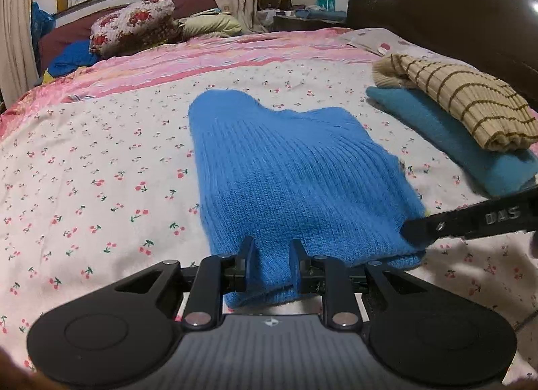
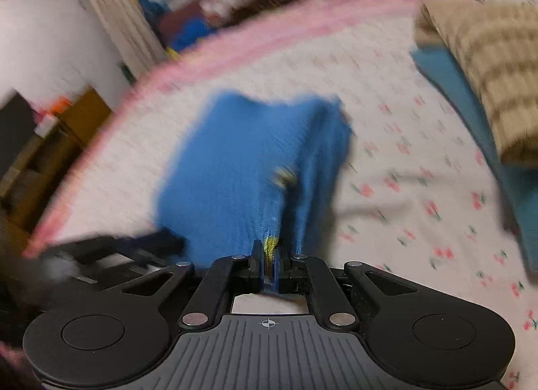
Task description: Fold small clothes
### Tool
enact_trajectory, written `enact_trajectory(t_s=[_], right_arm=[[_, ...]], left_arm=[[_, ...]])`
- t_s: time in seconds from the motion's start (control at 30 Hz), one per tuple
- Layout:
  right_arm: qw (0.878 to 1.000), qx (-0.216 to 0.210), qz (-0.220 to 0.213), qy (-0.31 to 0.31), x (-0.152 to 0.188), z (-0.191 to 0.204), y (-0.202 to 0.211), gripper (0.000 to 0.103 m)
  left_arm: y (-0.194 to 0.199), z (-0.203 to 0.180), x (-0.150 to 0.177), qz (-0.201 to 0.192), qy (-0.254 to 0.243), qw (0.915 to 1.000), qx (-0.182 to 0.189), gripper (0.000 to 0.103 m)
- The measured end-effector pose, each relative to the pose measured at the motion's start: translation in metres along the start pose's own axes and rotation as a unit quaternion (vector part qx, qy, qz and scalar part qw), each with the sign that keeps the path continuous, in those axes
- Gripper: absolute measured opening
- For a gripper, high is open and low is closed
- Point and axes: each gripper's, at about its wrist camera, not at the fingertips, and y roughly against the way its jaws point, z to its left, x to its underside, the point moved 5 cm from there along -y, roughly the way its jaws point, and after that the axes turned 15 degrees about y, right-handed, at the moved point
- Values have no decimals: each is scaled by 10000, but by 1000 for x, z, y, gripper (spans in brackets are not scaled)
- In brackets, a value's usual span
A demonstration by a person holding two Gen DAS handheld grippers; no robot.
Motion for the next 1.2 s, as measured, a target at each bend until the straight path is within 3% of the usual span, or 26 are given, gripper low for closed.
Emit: enact_trajectory(t_s=[0.07, 0.13, 0.27, 0.37, 0.43, 0.67, 0.77, 0.9, 1.0, 1.13, 1.2], right_arm=[[9997, -58, 58, -219, 1, -6, -4, 7], [9991, -195, -193, -333, -7, -6, 9, 15], [9959, -34, -735, -530, -23, -17, 27, 19], [9947, 190, -769, -661, -40, -30, 16, 25], [9936, 97, -709, -872, -51, -40, 2, 34], [9893, -474, -467, -1295, -60, -44, -45, 35], [9898, -508, -530, -1222, -62, -44, -42, 18], [9879, -653, -851, -1122, -68, -41, -17, 12], [9887, -558, -1007, -958, -60, -39, 7, 12], [9958, -14, -462, -791, -43, -46, -22, 15], [9964, 52, -423, -733, -43, -46, -29, 19]], left_arm=[[5, 0, -1, -42, 12, 10000, 73, 29], [8, 4, -3, -44, 57, 9999, 114, 29], [12, 13, -14, -154, 226, 9995, 147, 29], [11, 18, -23, -249, 327, 9991, 98, 29], [9, 22, -26, -256, 413, 9988, 56, 30], [-2, 25, -25, -96, 429, 9990, -59, 33], [-4, 24, -28, -100, 453, 9989, -84, 33], [2, 22, -31, -248, 514, 9984, -36, 34], [-2, 20, -30, -195, 468, 9987, -22, 37], [-14, 16, -26, -67, 287, 9994, -188, 41], [-10, 16, -28, -81, 275, 9994, -178, 41]])
